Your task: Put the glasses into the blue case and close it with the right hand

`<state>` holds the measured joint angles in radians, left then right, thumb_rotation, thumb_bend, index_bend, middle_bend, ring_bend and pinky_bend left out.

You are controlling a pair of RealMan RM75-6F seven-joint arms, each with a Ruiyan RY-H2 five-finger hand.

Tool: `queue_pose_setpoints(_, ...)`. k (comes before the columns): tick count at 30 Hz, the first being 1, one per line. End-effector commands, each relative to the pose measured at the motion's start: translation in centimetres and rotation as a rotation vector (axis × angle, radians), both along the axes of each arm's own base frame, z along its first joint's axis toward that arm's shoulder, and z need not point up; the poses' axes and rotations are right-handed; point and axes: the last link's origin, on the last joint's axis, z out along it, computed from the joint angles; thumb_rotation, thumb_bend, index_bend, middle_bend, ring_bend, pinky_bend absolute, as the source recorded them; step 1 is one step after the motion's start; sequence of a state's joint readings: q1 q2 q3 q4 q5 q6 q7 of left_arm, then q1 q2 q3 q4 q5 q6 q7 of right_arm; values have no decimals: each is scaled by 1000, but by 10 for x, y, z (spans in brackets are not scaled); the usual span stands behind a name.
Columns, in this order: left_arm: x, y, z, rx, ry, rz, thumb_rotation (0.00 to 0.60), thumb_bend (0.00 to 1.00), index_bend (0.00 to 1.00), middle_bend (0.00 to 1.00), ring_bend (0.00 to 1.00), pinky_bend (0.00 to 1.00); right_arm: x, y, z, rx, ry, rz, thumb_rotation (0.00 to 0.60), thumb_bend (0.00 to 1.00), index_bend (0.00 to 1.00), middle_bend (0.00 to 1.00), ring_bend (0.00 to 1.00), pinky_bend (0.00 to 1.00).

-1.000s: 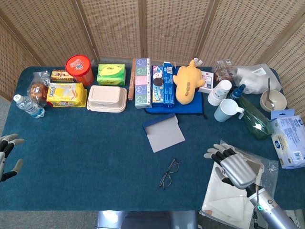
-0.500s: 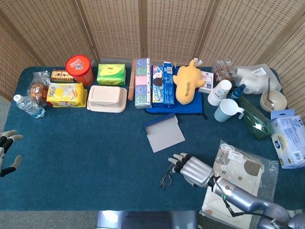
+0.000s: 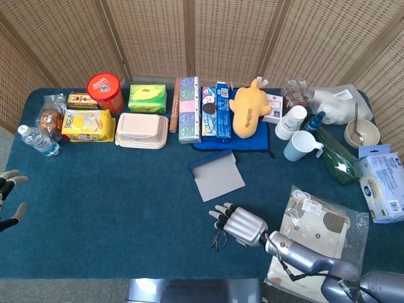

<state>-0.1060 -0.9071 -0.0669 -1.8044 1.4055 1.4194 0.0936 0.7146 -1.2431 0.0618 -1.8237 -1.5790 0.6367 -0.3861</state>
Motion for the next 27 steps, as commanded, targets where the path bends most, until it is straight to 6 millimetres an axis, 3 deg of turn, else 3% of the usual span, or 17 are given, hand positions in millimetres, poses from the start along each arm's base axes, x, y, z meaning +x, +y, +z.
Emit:
queue_pose_setpoints(1, -1, -1, 1, 6, -2, -2, 600, 358, 257, 210, 177, 133, 6, 1, 2, -29, -28, 18, 600, 201, 235, 85, 49, 158)
queue_pose_setpoints(6, -4, -2, 1, 7, -4, 1, 600, 358, 258, 210, 177, 137, 9, 1, 1, -59, -51, 40, 600, 154, 243, 99, 60, 158)
queue_pose_setpoints(27, -10, -6, 4, 19, -4, 12, 600, 357, 259, 210, 177, 147, 9, -2, -24, -106, -64, 133, 600, 147, 302, 139, 97, 167)
